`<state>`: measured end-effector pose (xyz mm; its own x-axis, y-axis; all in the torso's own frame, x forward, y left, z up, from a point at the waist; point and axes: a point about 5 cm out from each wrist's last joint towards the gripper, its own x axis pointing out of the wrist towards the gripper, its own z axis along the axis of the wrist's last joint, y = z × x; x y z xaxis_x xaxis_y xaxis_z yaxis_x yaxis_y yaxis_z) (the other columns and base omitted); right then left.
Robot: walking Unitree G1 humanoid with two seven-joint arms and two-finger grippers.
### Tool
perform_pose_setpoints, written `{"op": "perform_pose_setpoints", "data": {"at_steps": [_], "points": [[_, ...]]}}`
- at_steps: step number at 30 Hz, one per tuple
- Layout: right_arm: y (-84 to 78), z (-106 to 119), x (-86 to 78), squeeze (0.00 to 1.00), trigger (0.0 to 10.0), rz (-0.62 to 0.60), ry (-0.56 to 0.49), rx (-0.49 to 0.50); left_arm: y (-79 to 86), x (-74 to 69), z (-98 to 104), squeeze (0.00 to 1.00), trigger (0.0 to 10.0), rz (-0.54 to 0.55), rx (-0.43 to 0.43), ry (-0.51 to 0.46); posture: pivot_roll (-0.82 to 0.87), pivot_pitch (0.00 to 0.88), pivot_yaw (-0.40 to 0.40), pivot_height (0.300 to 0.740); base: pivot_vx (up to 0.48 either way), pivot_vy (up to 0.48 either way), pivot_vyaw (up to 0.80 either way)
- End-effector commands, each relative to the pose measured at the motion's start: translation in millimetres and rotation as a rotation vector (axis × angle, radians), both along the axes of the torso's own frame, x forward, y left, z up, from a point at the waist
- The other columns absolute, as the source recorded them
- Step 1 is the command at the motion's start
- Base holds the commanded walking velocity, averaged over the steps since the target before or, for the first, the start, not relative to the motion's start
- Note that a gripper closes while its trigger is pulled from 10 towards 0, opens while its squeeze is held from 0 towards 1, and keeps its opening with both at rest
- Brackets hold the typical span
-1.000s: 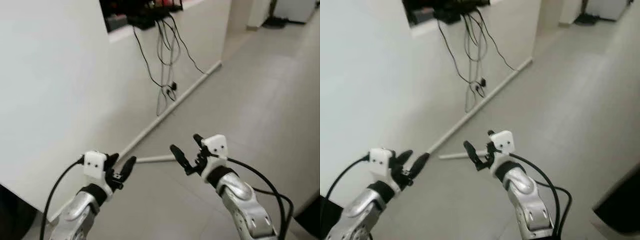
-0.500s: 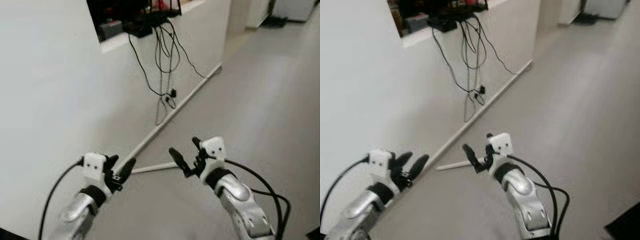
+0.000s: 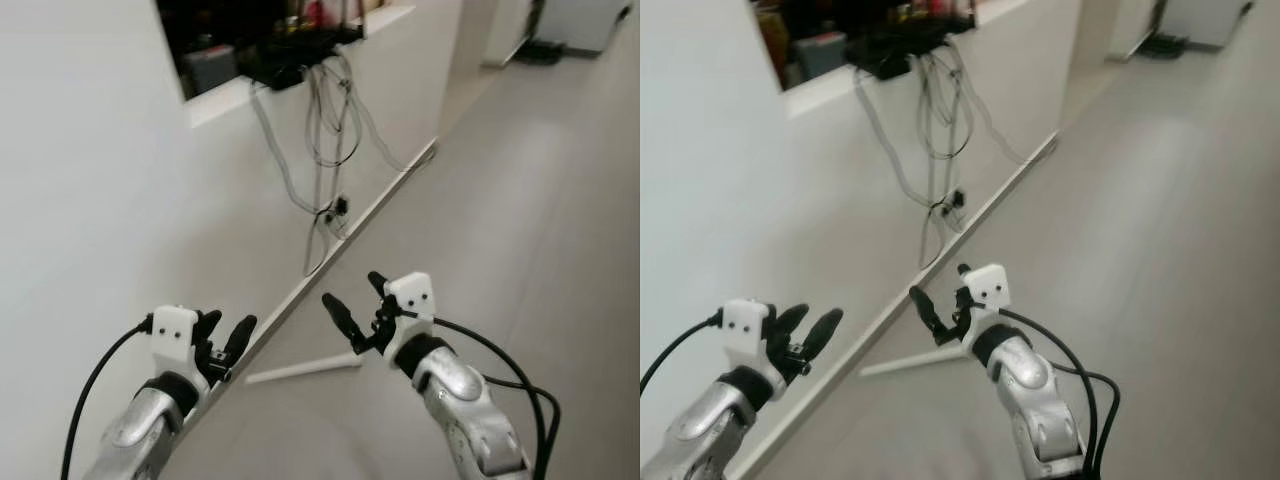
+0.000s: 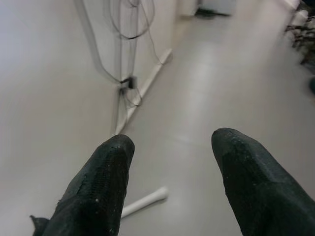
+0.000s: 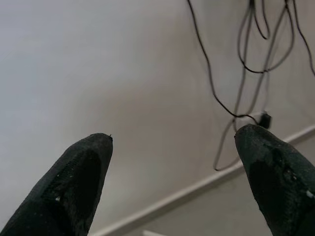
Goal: Building children table
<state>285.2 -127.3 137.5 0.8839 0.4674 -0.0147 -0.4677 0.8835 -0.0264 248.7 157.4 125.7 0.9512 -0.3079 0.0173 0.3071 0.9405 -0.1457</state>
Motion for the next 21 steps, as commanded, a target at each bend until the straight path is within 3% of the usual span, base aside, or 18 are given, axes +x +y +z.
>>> {"op": "perform_pose_setpoints", "data": {"at_steps": [1,14,21], "points": [[4.5,1.8,-0.4,0.0,10.0,0.013,-0.015,0.002,6.5,-2.3,-1.1,0.0,10.0,0.024,0.006,0.006,-0.06,0.123,0.052,0.74,0.382,0.0,0.0],[3.8,2.7,0.6,0.0,10.0,0.01,-0.019,0.0,6.8,-1.8,-1.0,0.0,10.0,0.032,-0.005,0.013,-0.06,0.127,0.05,0.74,0.38,0.0,0.0],[3.6,2.5,1.0,0.0,10.0,0.008,-0.017,0.0,7.1,-1.4,-1.3,0.0,10.0,0.035,-0.007,0.018,-0.06,0.126,0.05,0.74,0.0,0.0,0.0]]}}
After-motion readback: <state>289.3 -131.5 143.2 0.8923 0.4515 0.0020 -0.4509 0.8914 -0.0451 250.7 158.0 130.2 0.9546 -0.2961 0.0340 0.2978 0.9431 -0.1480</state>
